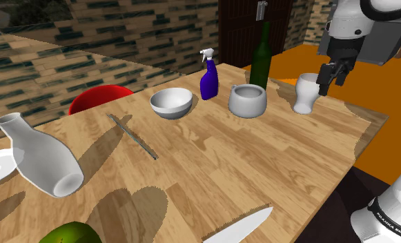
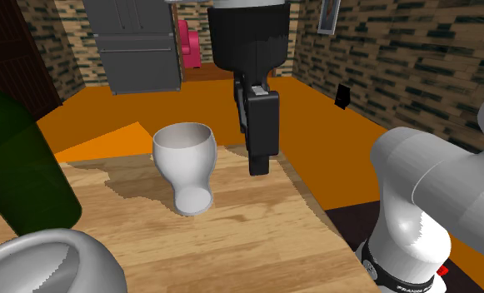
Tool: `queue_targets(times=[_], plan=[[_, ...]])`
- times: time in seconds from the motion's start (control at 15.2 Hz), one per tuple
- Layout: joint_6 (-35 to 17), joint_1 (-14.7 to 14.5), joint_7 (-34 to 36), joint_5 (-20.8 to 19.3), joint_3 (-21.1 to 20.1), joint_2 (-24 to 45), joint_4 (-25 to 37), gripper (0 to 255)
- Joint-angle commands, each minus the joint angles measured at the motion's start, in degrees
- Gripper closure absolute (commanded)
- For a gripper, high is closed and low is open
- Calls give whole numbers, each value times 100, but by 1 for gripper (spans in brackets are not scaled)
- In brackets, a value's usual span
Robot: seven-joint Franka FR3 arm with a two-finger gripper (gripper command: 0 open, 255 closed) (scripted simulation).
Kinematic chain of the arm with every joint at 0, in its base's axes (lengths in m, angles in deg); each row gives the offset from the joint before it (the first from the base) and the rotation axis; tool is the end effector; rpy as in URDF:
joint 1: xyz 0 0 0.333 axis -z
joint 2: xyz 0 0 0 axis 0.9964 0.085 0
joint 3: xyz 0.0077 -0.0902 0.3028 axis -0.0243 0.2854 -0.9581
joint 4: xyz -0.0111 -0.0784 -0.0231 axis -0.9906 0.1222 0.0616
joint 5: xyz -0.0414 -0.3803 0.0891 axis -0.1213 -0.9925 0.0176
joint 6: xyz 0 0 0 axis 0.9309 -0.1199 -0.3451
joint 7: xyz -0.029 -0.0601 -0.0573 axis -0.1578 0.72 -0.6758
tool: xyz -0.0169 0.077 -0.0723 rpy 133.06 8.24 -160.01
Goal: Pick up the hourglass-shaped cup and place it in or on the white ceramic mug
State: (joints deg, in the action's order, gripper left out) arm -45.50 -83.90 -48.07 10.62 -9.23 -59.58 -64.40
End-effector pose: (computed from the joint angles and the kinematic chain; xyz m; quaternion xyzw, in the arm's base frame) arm 0.3134 -0.0394 0.5622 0.9975 -0.0526 -0.0328 0.0336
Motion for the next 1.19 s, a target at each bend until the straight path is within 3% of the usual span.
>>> queue_targets(times=[0.0, 0.4, 0.79, 1.12], plan=[[0, 0, 0, 0, 0, 0, 0, 0], [-537, 222, -552, -247, 653, 843, 520, 0], [-966, 353, -1130, -246, 1279, 1807, 1254, 0], [-1350, 371, -1121, -274, 1318, 1810, 874, 0]])
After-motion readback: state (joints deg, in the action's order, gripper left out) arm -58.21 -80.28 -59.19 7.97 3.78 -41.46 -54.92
